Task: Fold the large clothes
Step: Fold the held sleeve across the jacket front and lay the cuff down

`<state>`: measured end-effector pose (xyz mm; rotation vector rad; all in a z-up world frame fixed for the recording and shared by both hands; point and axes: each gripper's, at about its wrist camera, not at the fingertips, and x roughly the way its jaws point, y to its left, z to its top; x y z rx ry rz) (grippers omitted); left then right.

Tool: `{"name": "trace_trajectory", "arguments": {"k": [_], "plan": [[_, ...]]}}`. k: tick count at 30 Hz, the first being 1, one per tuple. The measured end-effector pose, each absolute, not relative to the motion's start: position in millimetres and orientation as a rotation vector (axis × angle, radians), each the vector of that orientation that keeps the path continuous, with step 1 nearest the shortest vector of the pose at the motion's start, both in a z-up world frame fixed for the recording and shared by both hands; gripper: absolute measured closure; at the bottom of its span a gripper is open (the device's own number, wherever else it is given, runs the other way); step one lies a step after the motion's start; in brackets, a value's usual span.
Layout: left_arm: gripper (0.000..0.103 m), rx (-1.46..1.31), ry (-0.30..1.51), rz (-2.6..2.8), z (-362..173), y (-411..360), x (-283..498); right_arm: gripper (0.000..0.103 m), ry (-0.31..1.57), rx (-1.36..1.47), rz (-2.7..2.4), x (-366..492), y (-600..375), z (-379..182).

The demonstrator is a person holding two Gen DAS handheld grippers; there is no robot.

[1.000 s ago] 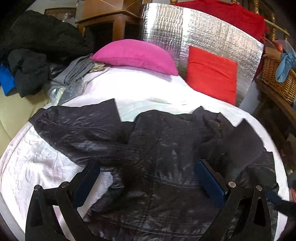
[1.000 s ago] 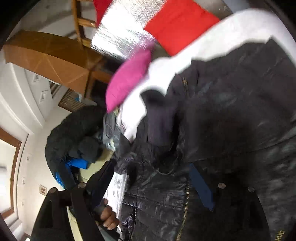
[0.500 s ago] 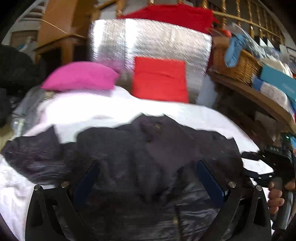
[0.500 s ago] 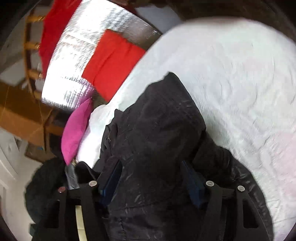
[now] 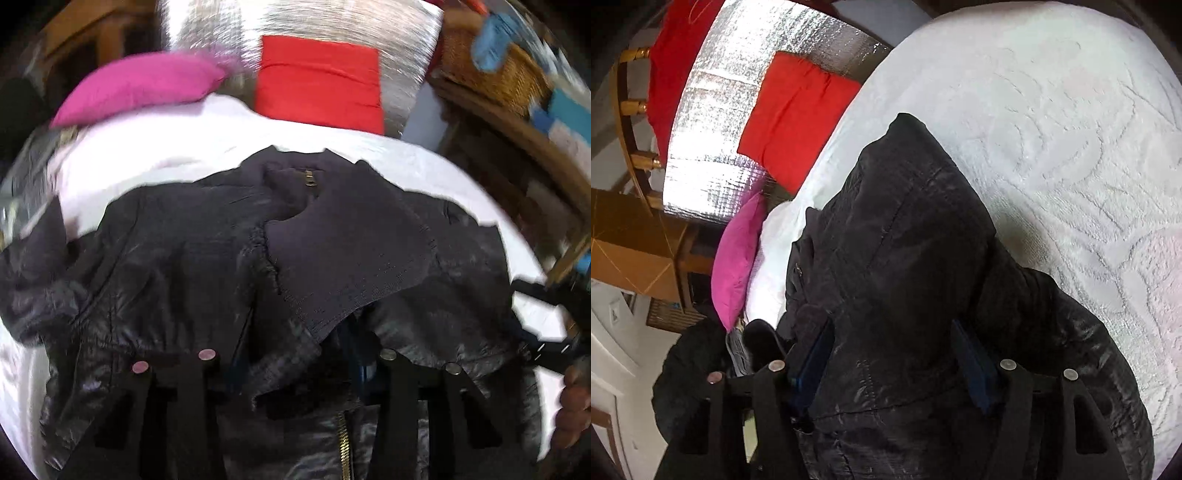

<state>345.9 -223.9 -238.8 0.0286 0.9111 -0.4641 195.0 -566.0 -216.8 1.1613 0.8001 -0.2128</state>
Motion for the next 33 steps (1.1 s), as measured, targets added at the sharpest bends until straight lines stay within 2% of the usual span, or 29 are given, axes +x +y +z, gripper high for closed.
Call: {"name": "trace_trajectory", "arguments": {"k": [3,7,8,12,19,20,21,23,25,29,31,32,33], "plan": [[0.060,-0.050,0.908,-0.438,-226,-191,349,0.035,0.800,1.166,-0.210,193,-567,-217],[0.059,0.000,0.852,-0.311,-214,-147,343,0.036,0.795,1.180,-0.212,190,-568,-218],[0.057,-0.005,0.864,-0.295,-214,-132,344,0.036,0.795,1.176,-0.215,190,-567,-217],[0.030,-0.127,0.900,-0.281,-213,-84,347,0.036,0.808,1.119,-0.235,192,-562,-210],[0.029,-0.265,0.992,-0.298,-241,-69,370,0.033,0.738,0.811,-0.275,200,-534,-164],[0.035,-0.260,0.994,-0.298,-243,-72,371,0.033,0.749,0.780,-0.282,202,-531,-165],[0.053,-0.247,0.994,-0.297,-247,-76,374,0.033,0.784,0.737,-0.284,208,-525,-169],[0.074,-0.185,1.015,-0.276,-256,-90,378,0.034,0.877,0.705,-0.280,218,-521,-183],[0.077,-0.120,1.017,-0.221,-262,-99,378,0.038,0.944,0.687,-0.304,226,-518,-198],[0.079,-0.056,0.974,-0.207,-250,-107,370,0.038,0.913,0.606,-0.315,226,-510,-187],[0.068,-0.021,0.958,-0.220,-244,-111,366,0.038,0.885,0.596,-0.301,224,-507,-181],[0.047,-0.011,0.963,-0.228,-244,-113,366,0.037,0.867,0.588,-0.295,222,-504,-177],[0.036,-0.005,0.966,-0.234,-245,-115,365,0.037,0.846,0.581,-0.295,221,-501,-173]]}}
